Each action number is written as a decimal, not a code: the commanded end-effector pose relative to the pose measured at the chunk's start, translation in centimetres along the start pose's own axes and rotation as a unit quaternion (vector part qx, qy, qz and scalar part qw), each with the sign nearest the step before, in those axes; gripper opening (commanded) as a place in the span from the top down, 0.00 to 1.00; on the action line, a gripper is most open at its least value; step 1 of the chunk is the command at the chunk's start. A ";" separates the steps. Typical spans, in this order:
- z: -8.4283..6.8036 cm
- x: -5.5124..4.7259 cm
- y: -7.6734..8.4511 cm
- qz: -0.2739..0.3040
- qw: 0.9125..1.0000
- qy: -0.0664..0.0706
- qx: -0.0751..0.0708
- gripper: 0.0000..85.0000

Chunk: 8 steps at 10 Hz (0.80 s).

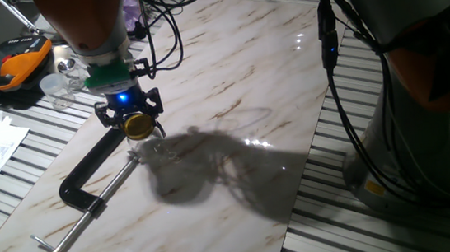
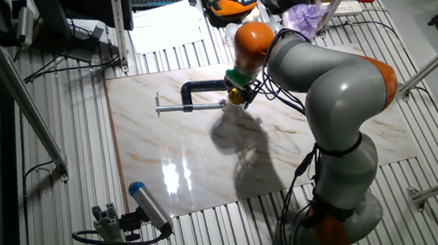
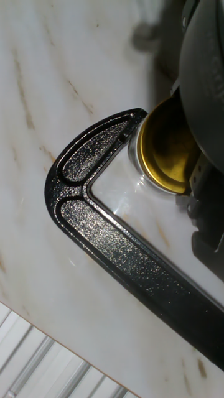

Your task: Screw the lid onto the jar

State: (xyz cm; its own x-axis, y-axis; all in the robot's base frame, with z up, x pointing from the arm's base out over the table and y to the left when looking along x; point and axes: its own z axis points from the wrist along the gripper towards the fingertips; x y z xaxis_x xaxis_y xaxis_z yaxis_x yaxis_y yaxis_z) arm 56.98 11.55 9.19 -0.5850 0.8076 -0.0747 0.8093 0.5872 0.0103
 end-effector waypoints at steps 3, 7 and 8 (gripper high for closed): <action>0.1 0.1 0.2 0.005 1.000 -0.001 -0.002 1.00; 0.0 0.2 0.4 0.032 0.999 -0.011 0.015 0.40; 0.0 0.2 0.5 0.037 0.999 -0.012 0.017 0.20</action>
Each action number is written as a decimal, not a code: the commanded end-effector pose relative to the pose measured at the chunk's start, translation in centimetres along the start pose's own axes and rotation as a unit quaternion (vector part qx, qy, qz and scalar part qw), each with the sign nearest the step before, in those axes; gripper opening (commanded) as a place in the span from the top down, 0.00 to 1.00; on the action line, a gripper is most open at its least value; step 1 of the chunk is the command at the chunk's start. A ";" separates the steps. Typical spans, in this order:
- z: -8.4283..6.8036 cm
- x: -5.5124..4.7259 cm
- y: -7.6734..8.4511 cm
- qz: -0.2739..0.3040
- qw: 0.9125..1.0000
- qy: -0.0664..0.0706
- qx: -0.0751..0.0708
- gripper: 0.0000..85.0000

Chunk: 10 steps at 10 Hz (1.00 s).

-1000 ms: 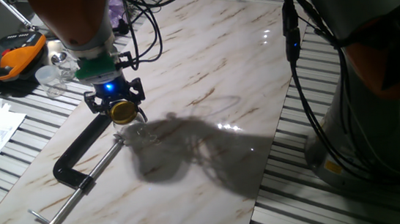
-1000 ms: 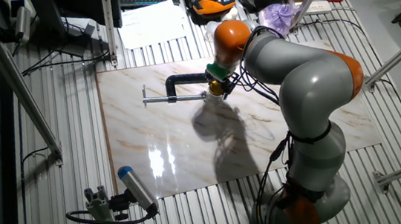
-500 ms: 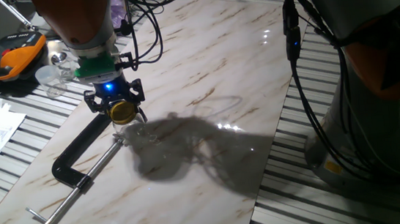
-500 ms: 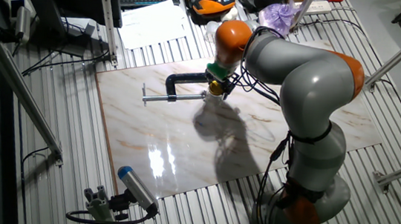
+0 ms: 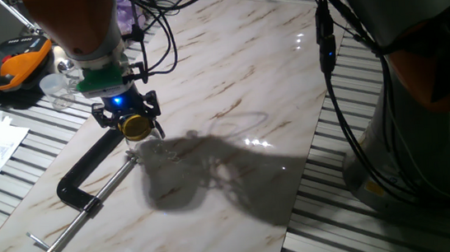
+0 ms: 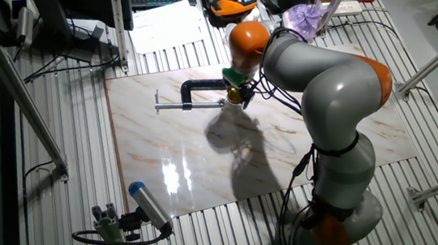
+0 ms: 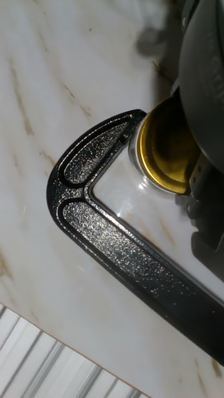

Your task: Screw the lid onto the jar

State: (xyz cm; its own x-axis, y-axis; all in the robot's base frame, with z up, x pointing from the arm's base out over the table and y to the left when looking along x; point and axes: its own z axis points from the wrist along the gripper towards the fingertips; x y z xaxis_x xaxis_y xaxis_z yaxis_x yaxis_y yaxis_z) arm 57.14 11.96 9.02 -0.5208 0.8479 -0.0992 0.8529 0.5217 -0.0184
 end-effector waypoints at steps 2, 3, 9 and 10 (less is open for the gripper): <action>-0.1 0.0 0.1 0.004 1.000 0.001 -0.003 0.20; -0.1 0.0 0.1 0.007 1.000 0.002 -0.004 0.20; -0.2 -0.1 0.1 0.007 1.000 0.010 -0.012 0.00; -0.4 -0.2 0.0 0.004 1.000 0.011 -0.013 0.00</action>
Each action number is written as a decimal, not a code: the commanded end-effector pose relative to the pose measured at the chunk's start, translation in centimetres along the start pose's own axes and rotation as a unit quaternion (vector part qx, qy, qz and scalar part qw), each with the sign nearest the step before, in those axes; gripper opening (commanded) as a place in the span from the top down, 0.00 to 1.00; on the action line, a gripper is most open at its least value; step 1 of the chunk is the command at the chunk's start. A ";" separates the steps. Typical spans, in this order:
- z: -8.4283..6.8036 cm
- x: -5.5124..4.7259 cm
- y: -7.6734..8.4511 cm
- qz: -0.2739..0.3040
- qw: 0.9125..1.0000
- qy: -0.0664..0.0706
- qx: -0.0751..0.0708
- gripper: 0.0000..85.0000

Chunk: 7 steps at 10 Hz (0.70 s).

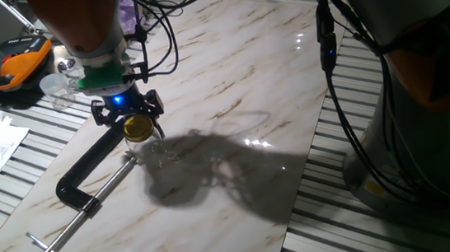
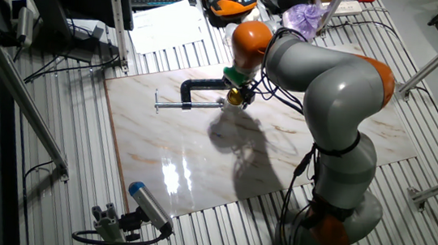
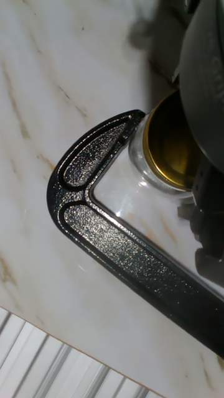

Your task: Screw the lid onto the jar

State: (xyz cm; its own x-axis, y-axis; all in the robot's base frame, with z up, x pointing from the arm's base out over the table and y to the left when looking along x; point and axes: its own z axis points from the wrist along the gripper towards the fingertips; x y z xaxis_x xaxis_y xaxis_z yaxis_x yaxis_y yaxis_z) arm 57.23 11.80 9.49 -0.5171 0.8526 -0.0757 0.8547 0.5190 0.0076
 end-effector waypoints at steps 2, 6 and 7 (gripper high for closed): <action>-0.6 -0.3 -0.2 -0.008 1.000 0.003 -0.002 0.00; -2.1 -1.3 -0.8 -0.051 0.998 0.017 -0.013 0.00; -2.7 -1.9 -1.0 -0.076 0.996 0.028 -0.023 0.00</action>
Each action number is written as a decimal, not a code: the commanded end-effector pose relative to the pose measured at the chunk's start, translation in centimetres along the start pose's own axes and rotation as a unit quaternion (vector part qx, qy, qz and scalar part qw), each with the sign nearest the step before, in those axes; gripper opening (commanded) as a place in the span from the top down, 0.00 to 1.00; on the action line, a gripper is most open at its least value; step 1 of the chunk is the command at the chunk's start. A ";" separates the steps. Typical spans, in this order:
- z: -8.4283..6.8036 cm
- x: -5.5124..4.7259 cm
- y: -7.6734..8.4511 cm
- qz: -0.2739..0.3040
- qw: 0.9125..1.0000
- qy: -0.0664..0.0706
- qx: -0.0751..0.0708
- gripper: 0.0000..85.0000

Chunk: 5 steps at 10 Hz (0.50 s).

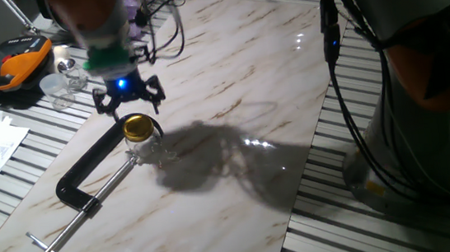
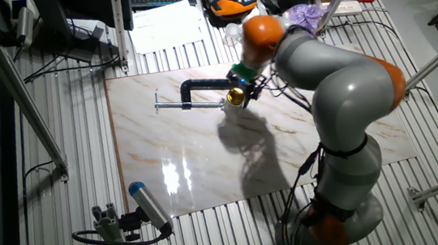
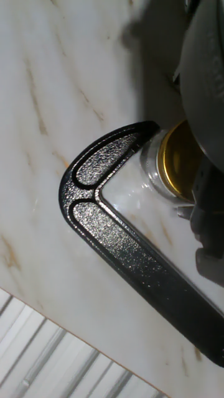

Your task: Screw the lid onto the jar

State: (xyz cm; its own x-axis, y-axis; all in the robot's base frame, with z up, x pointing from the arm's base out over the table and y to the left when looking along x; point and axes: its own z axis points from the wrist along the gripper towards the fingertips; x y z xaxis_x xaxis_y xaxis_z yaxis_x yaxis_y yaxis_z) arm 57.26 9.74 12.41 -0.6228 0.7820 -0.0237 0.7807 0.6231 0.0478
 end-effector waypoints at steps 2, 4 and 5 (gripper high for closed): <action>-0.6 -0.5 -0.2 -0.092 0.996 0.008 -0.007 0.20; -0.9 -0.6 -0.2 -0.159 0.987 0.005 -0.002 0.80; -1.2 -0.7 -0.1 -0.180 0.984 0.013 -0.005 1.00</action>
State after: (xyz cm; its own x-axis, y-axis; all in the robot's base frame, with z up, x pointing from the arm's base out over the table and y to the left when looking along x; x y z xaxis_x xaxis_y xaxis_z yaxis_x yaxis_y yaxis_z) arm 57.57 9.02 13.71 -0.7470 0.6647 -0.0123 0.6634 0.7465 0.0526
